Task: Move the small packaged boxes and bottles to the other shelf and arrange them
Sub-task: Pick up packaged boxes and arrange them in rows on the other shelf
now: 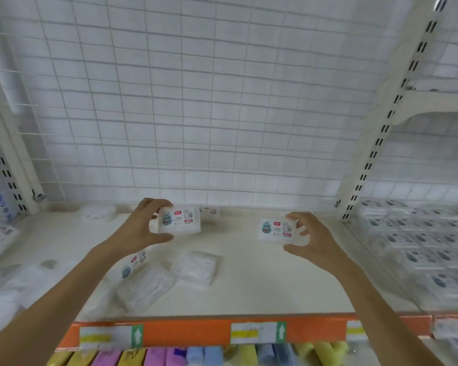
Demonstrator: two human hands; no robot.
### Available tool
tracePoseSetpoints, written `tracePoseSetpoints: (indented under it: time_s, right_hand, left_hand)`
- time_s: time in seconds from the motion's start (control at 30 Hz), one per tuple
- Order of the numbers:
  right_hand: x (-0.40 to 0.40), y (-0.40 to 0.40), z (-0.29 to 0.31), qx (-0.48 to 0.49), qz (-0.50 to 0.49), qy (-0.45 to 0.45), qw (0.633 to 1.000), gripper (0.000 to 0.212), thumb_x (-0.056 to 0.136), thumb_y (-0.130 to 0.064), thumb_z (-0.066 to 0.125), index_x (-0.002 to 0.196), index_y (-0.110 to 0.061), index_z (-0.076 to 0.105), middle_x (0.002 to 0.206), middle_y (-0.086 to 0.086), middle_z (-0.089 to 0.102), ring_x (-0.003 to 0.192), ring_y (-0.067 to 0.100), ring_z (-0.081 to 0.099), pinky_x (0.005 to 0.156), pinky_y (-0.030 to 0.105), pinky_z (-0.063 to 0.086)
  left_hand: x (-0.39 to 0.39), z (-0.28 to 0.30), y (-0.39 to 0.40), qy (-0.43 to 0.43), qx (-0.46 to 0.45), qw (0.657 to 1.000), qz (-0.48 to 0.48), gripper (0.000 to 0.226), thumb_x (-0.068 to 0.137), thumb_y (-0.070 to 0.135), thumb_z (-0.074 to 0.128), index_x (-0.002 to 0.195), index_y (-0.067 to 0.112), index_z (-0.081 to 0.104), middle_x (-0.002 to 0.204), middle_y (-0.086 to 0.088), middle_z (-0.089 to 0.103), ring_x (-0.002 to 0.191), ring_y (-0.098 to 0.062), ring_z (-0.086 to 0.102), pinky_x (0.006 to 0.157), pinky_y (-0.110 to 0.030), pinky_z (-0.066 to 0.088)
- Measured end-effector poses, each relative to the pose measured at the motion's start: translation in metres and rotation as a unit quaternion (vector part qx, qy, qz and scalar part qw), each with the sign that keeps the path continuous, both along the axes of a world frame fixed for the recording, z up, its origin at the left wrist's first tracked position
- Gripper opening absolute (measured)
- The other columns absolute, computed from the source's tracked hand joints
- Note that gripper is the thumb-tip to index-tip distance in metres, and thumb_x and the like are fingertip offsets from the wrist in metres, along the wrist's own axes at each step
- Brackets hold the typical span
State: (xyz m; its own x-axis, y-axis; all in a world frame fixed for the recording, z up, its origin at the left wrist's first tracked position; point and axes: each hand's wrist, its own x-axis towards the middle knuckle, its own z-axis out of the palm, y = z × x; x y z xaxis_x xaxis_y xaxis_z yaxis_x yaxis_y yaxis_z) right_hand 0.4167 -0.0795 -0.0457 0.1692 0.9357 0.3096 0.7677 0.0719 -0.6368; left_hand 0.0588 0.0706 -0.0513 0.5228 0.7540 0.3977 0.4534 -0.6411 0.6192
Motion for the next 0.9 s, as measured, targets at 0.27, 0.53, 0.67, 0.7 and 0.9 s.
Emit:
tracePoseSetpoints:
  time_s: [0.27,0.53,0.67,0.7,0.9]
  right_hand:
    - [-0.011,-0.125,-0.013,0.018,-0.115,0.011,0.993,0.061,0.067,-0.01,0.08,0.115,-0.029,0.047,0.106,-0.017,0.045,0.093,0.006,0.051,0.076,0.007,0.044]
    - [-0.022,-0.301,-0.043,-0.02,-0.28,0.004,0.96,0.065,0.067,-0.008,0.081,0.124,-0.014,0.051,0.112,-0.006,0.047,0.097,0.016,0.054,0.071,0.008,0.041]
    - [-0.024,-0.371,-0.048,-0.042,-0.341,-0.001,0.939,0.066,0.065,-0.012,0.083,0.123,-0.01,0.052,0.11,-0.002,0.05,0.091,0.006,0.054,0.067,0.005,0.042]
    - [-0.025,-0.384,-0.049,-0.041,-0.353,0.0,0.935,0.066,0.064,-0.013,0.083,0.123,-0.009,0.052,0.11,0.0,0.051,0.089,-0.003,0.054,0.067,0.003,0.041]
    - [-0.015,-0.443,-0.056,-0.018,-0.392,0.015,0.92,0.063,0.06,-0.01,0.083,0.106,-0.034,0.048,0.107,-0.024,0.046,0.092,-0.016,0.051,0.067,0.001,0.041]
  left_hand:
    - [0.055,-0.016,-0.056,-0.015,0.017,0.99,-0.142,0.07,0.062,0.007,0.083,0.104,0.048,0.046,0.107,0.012,0.043,0.1,0.011,0.046,0.088,-0.001,0.037]
    - [0.122,-0.044,-0.147,-0.012,0.01,0.956,-0.293,0.057,0.056,0.045,0.071,0.107,0.041,0.046,0.108,0.013,0.043,0.099,0.019,0.042,0.087,0.003,0.031]
    - [0.164,-0.055,-0.185,-0.003,-0.005,0.94,-0.34,0.064,0.056,0.043,0.076,0.112,0.034,0.045,0.104,0.01,0.043,0.096,0.009,0.045,0.086,-0.004,0.035]
    - [0.175,-0.057,-0.195,-0.003,0.001,0.937,-0.349,0.063,0.056,0.041,0.078,0.109,0.036,0.045,0.104,0.014,0.042,0.095,0.009,0.045,0.083,-0.002,0.034]
    - [0.235,-0.065,-0.246,0.011,-0.053,0.914,-0.403,0.065,0.06,0.018,0.084,0.11,0.032,0.045,0.108,0.009,0.044,0.102,-0.016,0.055,0.088,-0.025,0.048]
